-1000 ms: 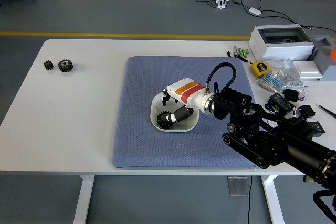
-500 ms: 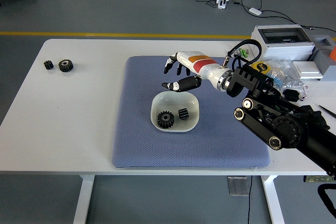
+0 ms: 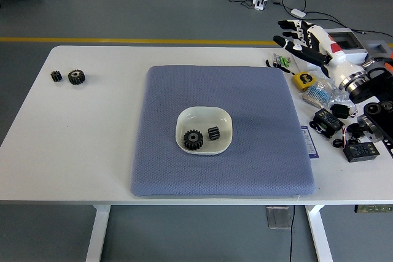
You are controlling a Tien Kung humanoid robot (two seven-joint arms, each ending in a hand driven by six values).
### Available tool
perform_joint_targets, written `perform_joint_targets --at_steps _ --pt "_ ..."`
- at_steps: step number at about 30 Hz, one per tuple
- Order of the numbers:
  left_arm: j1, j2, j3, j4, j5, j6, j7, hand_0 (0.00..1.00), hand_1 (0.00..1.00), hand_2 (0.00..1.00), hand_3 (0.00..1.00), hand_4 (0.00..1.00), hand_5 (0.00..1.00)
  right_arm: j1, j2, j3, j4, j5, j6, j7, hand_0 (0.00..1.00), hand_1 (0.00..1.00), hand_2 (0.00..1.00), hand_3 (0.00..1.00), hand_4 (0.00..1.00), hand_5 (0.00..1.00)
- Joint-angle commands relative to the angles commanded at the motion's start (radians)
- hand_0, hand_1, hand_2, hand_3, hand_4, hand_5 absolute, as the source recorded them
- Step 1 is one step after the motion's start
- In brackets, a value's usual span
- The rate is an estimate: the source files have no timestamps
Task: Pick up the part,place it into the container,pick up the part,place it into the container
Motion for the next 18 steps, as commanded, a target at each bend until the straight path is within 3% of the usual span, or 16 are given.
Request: perform_joint_targets --at_steps 2,7,8,9,13,14,18 --pt "0.002 -0.002 -0.004 0.000 0.001 0.001 -0.001 0.714 0.677 0.677 0.568 0.601 0.568 -0.020 0.002 0.060 0.006 0.077 0.001 0.009 0.705 0.687 0.734 0.733 0.998 0.665" --pt "-0.002 -0.001 -0.005 0.000 -0.006 0.001 -0.008 0.714 0.677 0.677 0.568 0.601 0.568 -0.097 -0.005 0.260 0.048 0.291 0.009 0.001 0.705 0.687 0.734 0.733 0.998 0.665" --pt "-0.002 -0.001 -0.006 0.000 -0.006 0.002 -0.009 0.714 0.676 0.677 0.568 0.601 0.569 -0.111 -0.002 0.289 0.057 0.329 0.012 -0.003 0.736 0.709 0.750 0.745 0.998 0.739" --pt "-0.001 -0.002 -0.008 0.000 -0.004 0.002 -0.007 0.714 0.676 0.677 0.568 0.601 0.569 -0.131 0.005 0.324 0.071 0.345 0.015 -0.004 0.736 0.709 0.750 0.745 0.998 0.739" --pt "0.004 -0.006 -0.002 0.000 -0.009 0.002 -0.005 0.714 0.676 0.677 0.568 0.601 0.569 -0.219 0.025 0.441 0.143 0.263 0.048 -0.033 0.736 0.709 0.750 0.745 0.998 0.739" --pt "0.005 -0.006 -0.002 0.000 -0.009 0.002 -0.006 0.715 0.676 0.677 0.568 0.601 0.570 -0.240 0.025 0.458 0.159 0.241 0.055 -0.041 0.858 0.785 0.796 0.801 0.998 0.998" --pt "0.010 -0.003 0.005 0.000 -0.013 0.000 -0.010 0.715 0.676 0.677 0.568 0.601 0.570 -0.350 0.012 0.489 0.225 0.174 0.100 -0.027 0.858 0.785 0.796 0.801 0.998 0.998"
